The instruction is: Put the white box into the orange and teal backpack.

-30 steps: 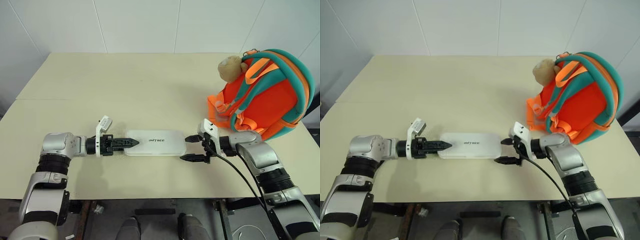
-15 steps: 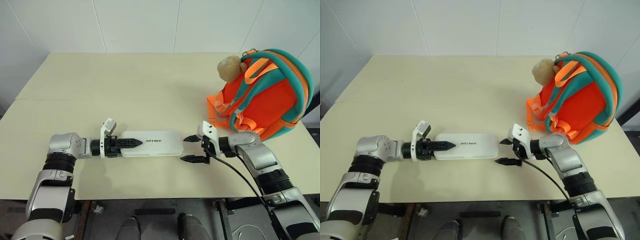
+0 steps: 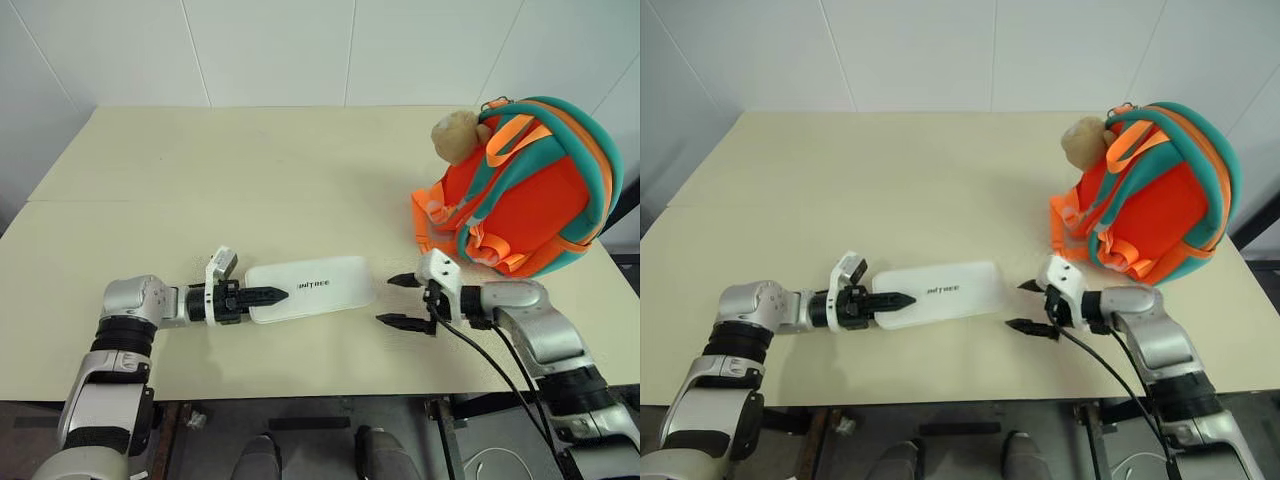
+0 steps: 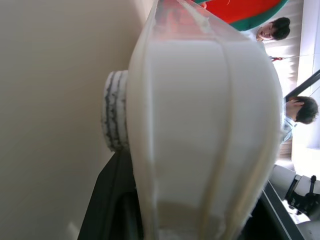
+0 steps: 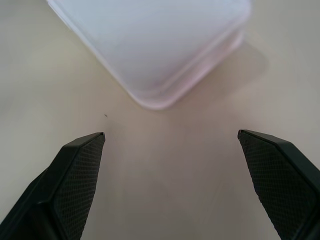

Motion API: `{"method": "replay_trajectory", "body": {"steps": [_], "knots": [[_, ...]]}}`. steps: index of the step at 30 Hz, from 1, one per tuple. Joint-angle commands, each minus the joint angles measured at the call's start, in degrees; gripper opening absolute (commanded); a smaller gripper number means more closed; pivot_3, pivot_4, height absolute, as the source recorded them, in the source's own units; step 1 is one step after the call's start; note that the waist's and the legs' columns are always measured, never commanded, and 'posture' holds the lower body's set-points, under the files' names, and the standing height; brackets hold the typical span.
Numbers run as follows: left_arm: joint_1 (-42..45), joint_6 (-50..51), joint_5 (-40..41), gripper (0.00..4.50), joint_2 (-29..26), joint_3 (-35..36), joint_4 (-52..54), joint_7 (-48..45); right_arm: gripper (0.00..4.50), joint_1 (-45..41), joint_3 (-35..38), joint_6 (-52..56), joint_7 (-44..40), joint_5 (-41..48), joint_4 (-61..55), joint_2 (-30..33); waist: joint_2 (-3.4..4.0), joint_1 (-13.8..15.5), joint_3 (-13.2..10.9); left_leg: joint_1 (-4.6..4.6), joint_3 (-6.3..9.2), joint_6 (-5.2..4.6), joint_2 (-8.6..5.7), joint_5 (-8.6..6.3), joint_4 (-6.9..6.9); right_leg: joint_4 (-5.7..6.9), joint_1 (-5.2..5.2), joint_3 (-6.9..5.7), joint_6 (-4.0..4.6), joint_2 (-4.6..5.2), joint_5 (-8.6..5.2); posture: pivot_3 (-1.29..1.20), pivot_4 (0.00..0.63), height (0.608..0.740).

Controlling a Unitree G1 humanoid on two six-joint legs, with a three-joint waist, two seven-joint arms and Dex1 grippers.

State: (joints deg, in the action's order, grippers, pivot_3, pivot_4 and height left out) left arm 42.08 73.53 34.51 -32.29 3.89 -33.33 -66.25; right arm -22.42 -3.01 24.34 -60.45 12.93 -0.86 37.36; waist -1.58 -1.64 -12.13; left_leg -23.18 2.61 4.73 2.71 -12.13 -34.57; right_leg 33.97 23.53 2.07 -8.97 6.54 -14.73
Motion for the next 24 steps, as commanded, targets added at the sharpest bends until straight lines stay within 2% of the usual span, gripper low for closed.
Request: {"method": "replay_trajectory", "body": {"steps": [1, 6, 12, 15, 19, 24], "knots": [[1.0, -6.3, 0.7, 1.28, -0.5, 2.7, 3.4, -0.2, 4.50, 3.7, 6.4, 3.8, 4.2, 4.1, -7.5, 0.4, 0.00, 0.1, 0.0, 0.00, 0.00, 0.00, 0.00, 0.00, 0.00, 0.00, 0.00, 0.00, 0.00, 0.00, 0.00, 0.00, 0.150, 0.740], [2.2, -15.6, -0.2, 1.28, -1.6, 3.1, 6.2, -1.2, 4.50, 8.5, 16.2, 9.9, 12.3, 9.9, -16.6, -0.9, 0.00, 0.2, 0.0, -0.07, 0.00, 0.01, 0.00, 0.00, -0.01, -0.07, 0.00, 0.00, 0.00, 0.02, 0.01, 0.00, 0.150, 0.740], [-1.2, -20.3, -0.4, 1.28, -4.9, 2.4, 11.8, -3.4, 4.50, 12.0, 25.3, 11.0, 23.6, 10.0, -20.0, -2.8, 0.00, 0.1, 0.0, -0.05, 0.00, -0.01, 0.00, -0.03, 0.05, -0.13, 0.01, 0.01, 0.05, 0.01, 0.00, 0.00, 0.150, 0.740], [-4.4, -20.3, -0.3, 1.28, -6.4, 2.7, 13.8, -2.9, 4.50, 10.6, 26.0, 11.2, 28.7, 7.2, -20.1, -1.6, 0.01, 0.0, 0.0, -0.05, -0.02, -0.04, 0.00, -0.06, 0.06, -0.17, 0.01, 0.01, 0.07, 0.03, -0.01, 0.00, 0.150, 0.740], [-6.6, -19.2, 0.4, 1.28, -7.0, 2.8, 15.6, -2.7, 4.50, 8.4, 24.8, 12.0, 30.5, 7.1, -19.6, -1.0, 0.00, 0.1, 0.0, -0.06, -0.02, -0.06, 0.00, -0.06, 0.05, -0.15, 0.02, 0.02, 0.65, 0.02, -0.33, 0.00, 0.150, 0.740], [-8.5, -13.3, 3.9, 1.28, -7.6, 3.0, 19.2, -4.0, 4.50, 0.0, 22.2, 8.6, 35.5, 4.7, -9.8, -3.8, 0.00, 0.0, 0.0, -0.09, -0.02, -0.08, 0.00, -0.05, -0.08, -0.20, -0.01, 0.05, 0.72, 0.03, -0.31, 0.00, 0.150, 0.740]]}}
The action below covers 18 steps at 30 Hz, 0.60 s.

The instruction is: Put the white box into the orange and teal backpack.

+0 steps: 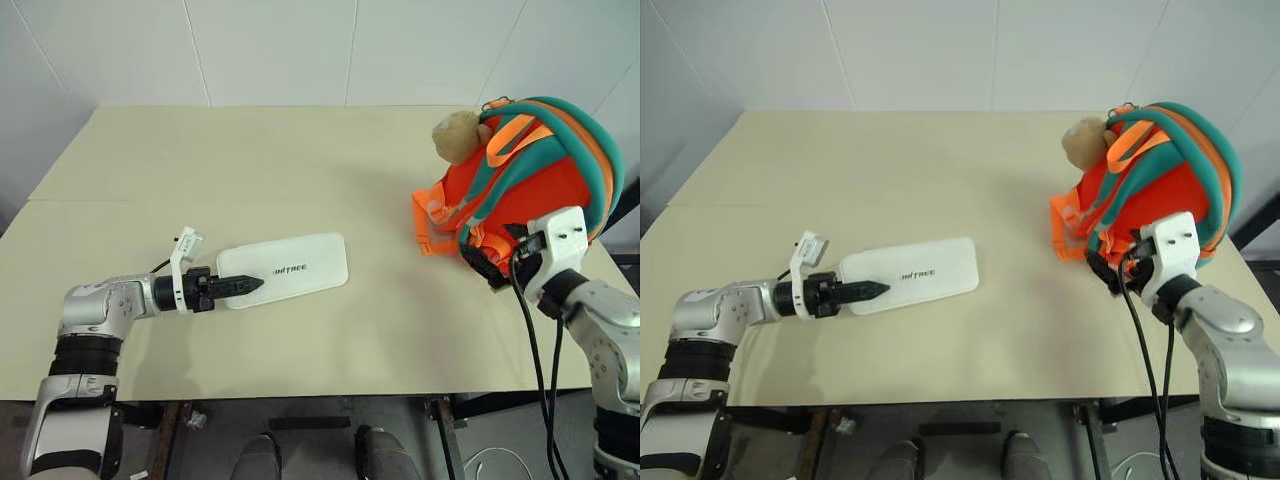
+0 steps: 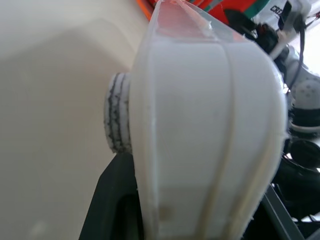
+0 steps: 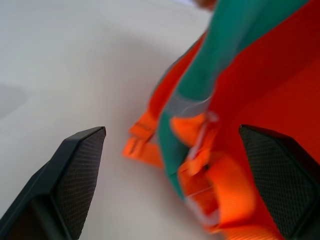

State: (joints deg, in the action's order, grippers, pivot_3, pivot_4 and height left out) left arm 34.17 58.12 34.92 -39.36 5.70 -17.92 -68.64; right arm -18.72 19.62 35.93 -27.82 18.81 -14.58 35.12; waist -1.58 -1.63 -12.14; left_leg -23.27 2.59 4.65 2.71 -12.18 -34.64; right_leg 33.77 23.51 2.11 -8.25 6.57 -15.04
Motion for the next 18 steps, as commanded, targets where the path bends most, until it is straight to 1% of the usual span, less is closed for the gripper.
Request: {"method": "replay_trajectory", "body": {"steps": [1, 4, 6, 10, 12, 13, 16, 18], "knots": [[-0.9, 2.2, 3.9, 1.28, -0.3, 1.5, 4.5, -1.2, 4.50, -6.1, -1.7, -4.5, 3.0, -2.0, 6.9, -2.0, 0.00, 0.0, 0.0, 0.01, 0.00, 0.00, 0.00, 0.00, 0.00, 0.00, 0.00, 0.00, 0.02, -0.01, 0.00, 0.00, 0.150, 0.740], [-1.5, 3.6, 5.4, 1.28, 0.4, 3.3, 5.6, 0.4, 4.50, -10.5, -4.6, -8.6, 2.3, -4.3, 13.6, -2.1, 0.01, -0.1, 0.0, 0.01, 0.00, -0.03, 0.00, 0.02, 0.02, 0.02, 0.02, 0.00, 0.02, -0.02, 0.01, 0.00, 0.150, 0.740], [-2.2, 4.9, 6.8, 1.28, 0.8, 5.4, 6.1, 2.1, 4.50, -15.3, -6.3, -11.8, 2.4, -5.7, 20.4, -2.7, 0.01, -0.3, 0.0, 0.01, 0.00, -0.03, 0.00, 0.02, 0.05, 0.04, 0.02, 0.00, -0.03, -0.02, 0.03, 0.00, 0.150, 0.740], [-4.3, 6.6, 8.8, 1.28, 0.8, 8.0, 8.6, 4.3, 4.50, -22.3, -7.2, -16.4, 1.9, -5.8, 29.8, -4.6, 0.03, -0.5, 0.0, 0.02, 0.00, -0.03, 0.00, 0.02, 0.15, 0.07, 0.07, 0.02, -0.35, -0.02, 0.20, 0.00, 0.150, 0.740], [-5.1, 8.0, 10.1, 1.28, 0.7, 8.9, 9.5, 5.2, 4.50, -24.3, -8.1, -20.0, 2.1, -7.3, 33.6, -4.8, 0.03, -0.5, 0.0, 0.03, 0.01, -0.03, 0.00, 0.02, 0.27, 0.10, 0.10, 0.02, -0.62, -0.03, 0.32, 0.00, 0.150, 0.740], [-5.5, 8.8, 10.9, 1.28, 0.7, 9.5, 10.2, 5.6, 4.50, -25.3, -9.0, -22.0, 2.1, -8.5, 35.9, -4.7, 0.03, -0.5, 0.0, 0.03, 0.00, -0.03, 0.00, 0.02, 0.32, 0.09, 0.12, 0.02, -0.62, -0.03, 0.32, 0.00, 0.150, 0.740], [-7.9, 9.5, 11.5, 1.28, 0.2, 10.6, 12.3, 7.2, 4.50, -30.7, -9.3, -29.5, 4.2, -10.6, 47.1, -5.9, 0.03, -0.5, 0.0, 0.02, 0.00, -0.01, 0.00, 0.01, 0.38, 0.03, 0.12, 0.02, -0.65, -0.03, 0.30, 0.00, 0.150, 0.740], [-8.8, 9.2, 11.7, 1.28, 0.1, 11.1, 13.2, 8.1, 4.10, -33.5, -8.6, -33.7, 4.7, -10.4, 53.3, -6.4, 0.03, -0.7, 0.0, 0.02, 0.00, -0.01, 0.00, 0.01, 0.38, 0.02, 0.12, 0.02, -0.65, -0.03, 0.30, 0.00, 0.150, 0.740]]}}
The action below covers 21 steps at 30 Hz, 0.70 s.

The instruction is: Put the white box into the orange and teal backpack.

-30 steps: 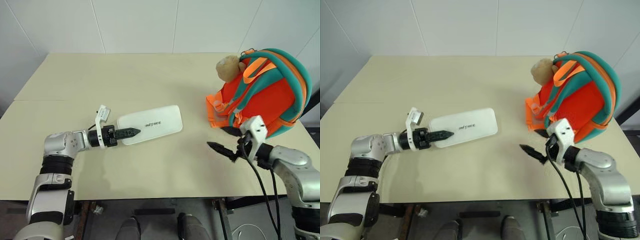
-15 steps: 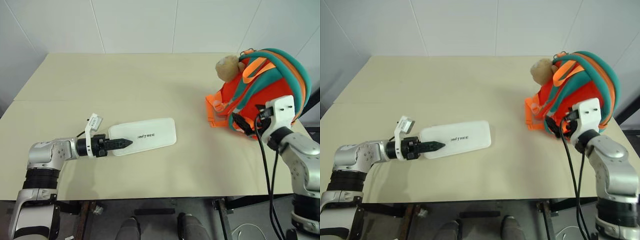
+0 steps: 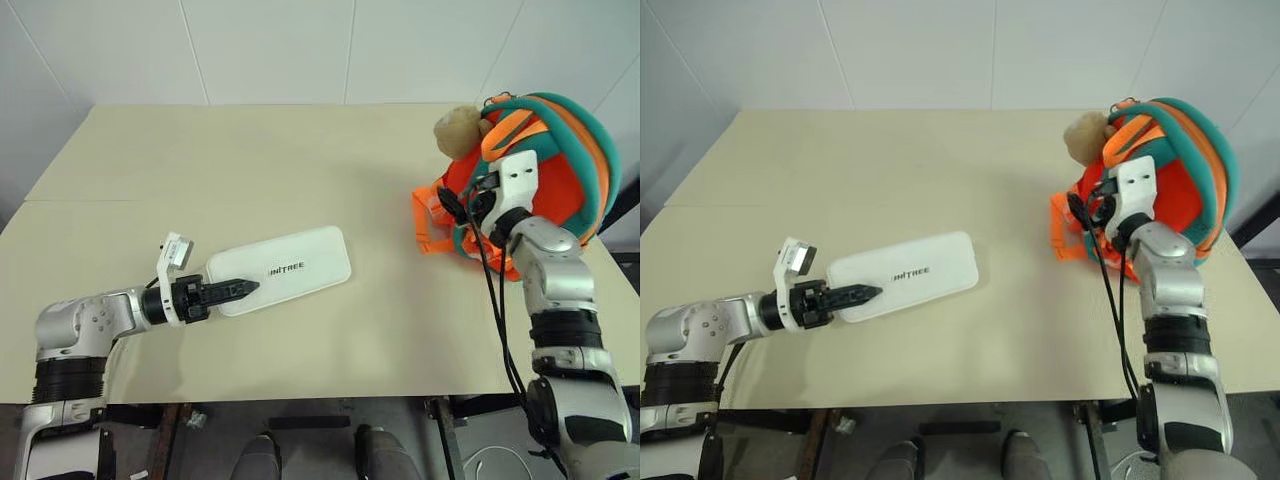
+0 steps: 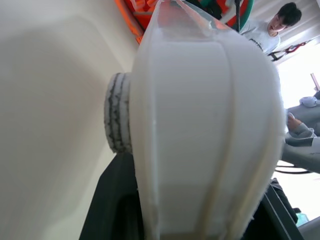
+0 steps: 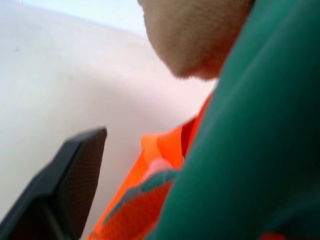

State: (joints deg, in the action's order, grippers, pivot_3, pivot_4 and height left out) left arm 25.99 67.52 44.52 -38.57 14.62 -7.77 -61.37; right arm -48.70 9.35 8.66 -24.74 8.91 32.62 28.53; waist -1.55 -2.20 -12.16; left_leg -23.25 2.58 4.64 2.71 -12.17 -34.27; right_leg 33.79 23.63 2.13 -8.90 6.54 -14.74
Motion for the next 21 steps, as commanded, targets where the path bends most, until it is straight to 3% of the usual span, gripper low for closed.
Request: {"method": "replay_trajectory", "body": {"steps": [1, 10, 12, 17, 21], "knots": [[-0.9, -0.3, 2.3, 1.28, -0.6, 2.5, 3.4, 1.3, 3.89, -4.3, 1.6, -8.4, 0.9, -0.5, 8.1, 0.1, 0.00, -0.2, 0.0, 0.00, 0.00, 0.01, 0.00, 0.00, 0.00, 0.01, 0.00, 0.00, 0.00, 0.00, 0.00, 0.00, 0.150, 0.740], [-3.0, -1.1, 3.6, 1.28, -0.6, 4.9, 5.0, 4.3, 0.81, -4.6, 0.8, -15.4, -10.0, 4.0, 7.8, -2.3, 0.02, -0.9, 0.0, 0.03, 0.00, 0.05, 0.00, 0.03, 0.05, 0.04, 0.00, 0.00, -0.01, -0.01, 0.00, 0.00, 0.150, 0.740], [-3.7, -1.5, 3.8, 1.28, -0.7, 5.9, 5.0, 4.7, 0.16, -3.5, 0.0, -10.4, -18.8, 9.9, 0.9, -3.7, 0.03, -1.1, 0.0, 0.03, 0.00, 0.06, 0.00, 0.04, 0.05, 0.05, 0.00, 0.00, -0.03, -0.01, 0.01, 0.00, 0.150, 0.740], [-3.6, -5.3, 4.5, 1.28, -1.0, 8.8, 4.4, 4.7, 0.01, 0.5, -5.2, 9.4, -32.9, 20.6, -17.4, -2.2, 0.08, -1.2, 0.0, 0.06, 0.00, 0.09, 0.09, 0.04, 0.11, 0.18, 0.07, 0.00, -0.02, -0.09, -0.01, 0.00, 0.150, 0.740], [-3.8, -7.7, 3.8, 1.28, -2.2, 10.1, 3.4, 4.4, 0.01, 2.9, -8.1, 24.7, -39.1, 29.3, -30.2, 1.0, 0.09, -1.0, -0.1, 0.07, 0.00, 0.12, 0.13, 0.03, 0.09, 0.15, 0.07, 0.00, 0.02, -0.13, -0.03, 0.00, 0.150, 0.740]]}}
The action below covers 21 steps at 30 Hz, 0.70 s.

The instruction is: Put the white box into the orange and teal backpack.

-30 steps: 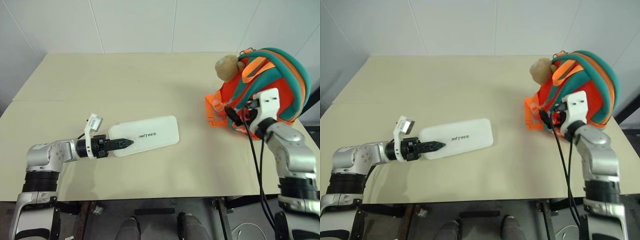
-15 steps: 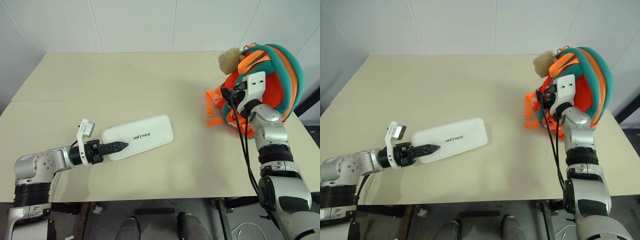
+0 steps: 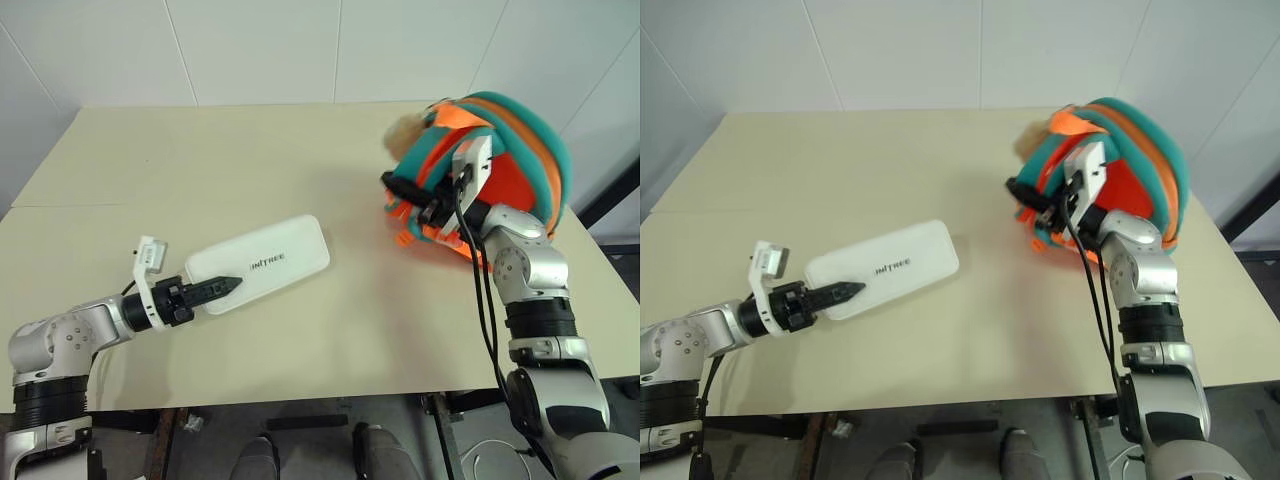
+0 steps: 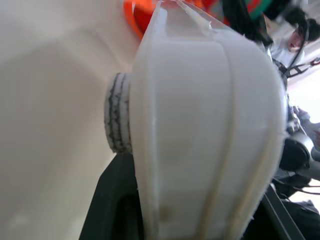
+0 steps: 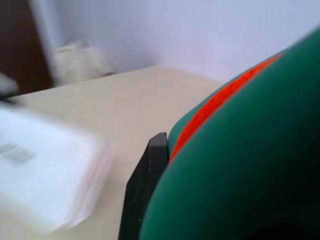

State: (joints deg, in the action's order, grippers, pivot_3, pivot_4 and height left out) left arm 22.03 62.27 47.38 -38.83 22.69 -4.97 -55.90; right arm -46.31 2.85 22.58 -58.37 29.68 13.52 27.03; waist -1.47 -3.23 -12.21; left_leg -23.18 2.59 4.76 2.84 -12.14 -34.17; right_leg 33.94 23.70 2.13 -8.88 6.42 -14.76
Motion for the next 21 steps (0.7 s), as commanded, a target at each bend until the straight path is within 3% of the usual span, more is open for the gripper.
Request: {"method": "replay_trajectory", "body": {"steps": [1, 5, 10, 15, 18, 21], "knots": [[-0.3, -2.9, 0.6, 1.28, -2.7, 2.5, 0.1, -1.1, 0.01, 1.1, -2.3, 15.7, -7.7, 12.2, -15.0, 3.9, 0.01, 0.2, 0.0, -0.01, 0.00, 0.00, 0.00, 0.00, 0.00, 0.00, 0.01, 0.00, 0.00, 0.01, 0.00, 0.00, 0.150, 0.740], [-1.9, -4.3, 0.7, 1.28, -4.8, 4.1, -0.9, -1.5, 0.01, 1.5, -2.0, 27.6, -10.8, 21.1, -22.4, 8.0, 0.00, 0.1, 0.0, -0.01, 0.00, 0.01, 0.02, -0.06, 0.02, -0.03, 0.04, 0.00, 0.11, 0.00, -0.07, 0.00, 0.150, 0.740], [-6.4, -5.5, 4.2, 1.28, -5.1, 11.0, 1.5, -1.6, 0.01, -0.6, -0.6, 37.2, -17.1, 27.7, -24.0, 16.6, -0.03, 0.4, 0.0, -0.06, -0.01, -0.01, 0.02, -0.12, 0.00, -0.12, 0.05, -0.03, 0.17, 0.02, -0.12, 0.00, 0.150, 0.740], [-10.5, -7.2, 5.2, 1.28, -4.5, 11.7, 7.7, -1.5, 0.01, 0.0, -2.9, 37.0, -20.9, 25.2, -21.4, 20.4, -0.06, 0.8, 0.0, -0.06, -0.03, 0.01, 0.02, -0.19, 0.00, -0.21, 0.05, -0.03, 0.57, 0.03, -0.34, 0.00, 0.150, 0.740], [-9.1, -11.0, 8.2, 1.28, -1.8, 13.7, 11.5, -2.0, 0.01, 0.9, -5.0, 35.2, -22.5, 22.8, -20.5, 20.2, -0.06, 1.4, 0.0, -0.07, -0.04, 0.01, 0.02, -0.19, -0.06, -0.22, 0.04, -0.03, 0.59, 0.03, -0.34, 0.00, 0.150, 0.740], [-9.3, -11.0, 9.3, 1.28, -2.6, 12.7, 14.3, -2.0, 0.01, 1.1, -6.4, 34.5, -23.9, 21.5, -19.9, 20.3, -0.06, 1.6, 0.0, -0.11, -0.05, 0.01, 0.02, -0.19, -0.13, -0.20, 0.04, -0.03, 0.53, 0.03, -0.31, 0.00, 0.150, 0.740]]}}
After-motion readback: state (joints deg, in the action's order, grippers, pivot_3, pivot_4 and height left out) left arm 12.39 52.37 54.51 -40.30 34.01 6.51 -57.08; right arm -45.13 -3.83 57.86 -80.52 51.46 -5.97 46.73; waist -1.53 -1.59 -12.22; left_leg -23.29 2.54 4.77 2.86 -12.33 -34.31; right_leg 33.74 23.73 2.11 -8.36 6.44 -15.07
